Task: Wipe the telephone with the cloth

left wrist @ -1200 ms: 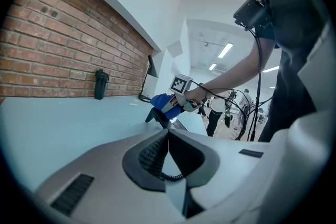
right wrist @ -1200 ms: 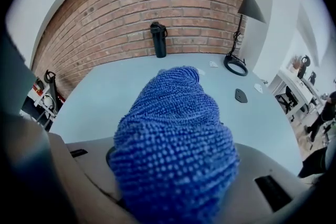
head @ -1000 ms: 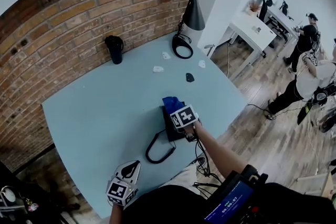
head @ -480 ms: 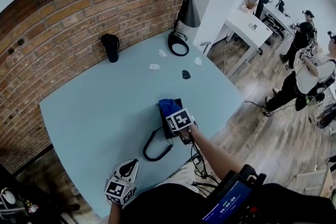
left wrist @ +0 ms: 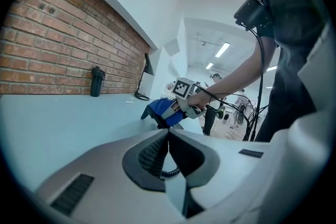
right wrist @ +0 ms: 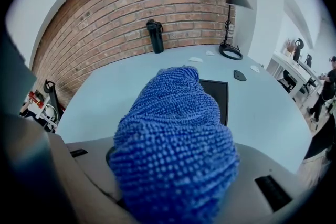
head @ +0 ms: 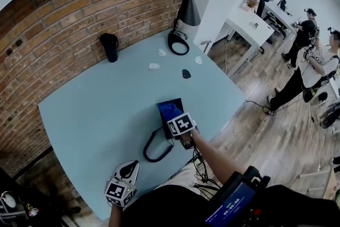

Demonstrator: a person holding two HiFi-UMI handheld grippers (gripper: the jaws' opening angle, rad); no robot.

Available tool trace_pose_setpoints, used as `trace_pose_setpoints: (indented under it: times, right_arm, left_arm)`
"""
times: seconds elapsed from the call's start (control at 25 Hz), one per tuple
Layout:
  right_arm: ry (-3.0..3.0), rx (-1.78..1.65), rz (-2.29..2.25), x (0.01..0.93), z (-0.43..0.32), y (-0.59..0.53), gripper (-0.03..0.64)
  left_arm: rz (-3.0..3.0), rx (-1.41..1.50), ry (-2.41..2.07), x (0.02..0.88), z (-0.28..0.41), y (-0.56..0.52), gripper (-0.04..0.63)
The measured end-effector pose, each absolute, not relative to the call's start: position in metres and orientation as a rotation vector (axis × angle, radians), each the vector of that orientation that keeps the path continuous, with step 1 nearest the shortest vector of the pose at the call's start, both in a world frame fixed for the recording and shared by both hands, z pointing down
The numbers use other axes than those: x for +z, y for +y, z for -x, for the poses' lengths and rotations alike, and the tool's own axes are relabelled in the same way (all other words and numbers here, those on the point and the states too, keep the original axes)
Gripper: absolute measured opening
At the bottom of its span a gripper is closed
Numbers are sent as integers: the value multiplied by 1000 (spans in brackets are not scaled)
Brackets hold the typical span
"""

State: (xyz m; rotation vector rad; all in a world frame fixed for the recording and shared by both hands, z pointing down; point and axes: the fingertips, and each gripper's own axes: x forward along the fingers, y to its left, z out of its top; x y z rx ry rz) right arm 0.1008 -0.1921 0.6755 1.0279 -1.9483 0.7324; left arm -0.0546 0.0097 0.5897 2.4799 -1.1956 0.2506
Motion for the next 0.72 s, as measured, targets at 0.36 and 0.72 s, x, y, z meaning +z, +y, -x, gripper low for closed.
trace_pose_setpoints:
  times: [0.36, 0.72]
  right_arm:
    - [-1942, 749, -1028, 684, -103, -174, 186]
    - [-1934, 757, -1025, 688, -107, -162, 187]
  left_arm:
    - [-2487, 256, -1175, 592, 52, 11, 20]
    - [-2490, 257, -1162, 592, 49, 11, 20]
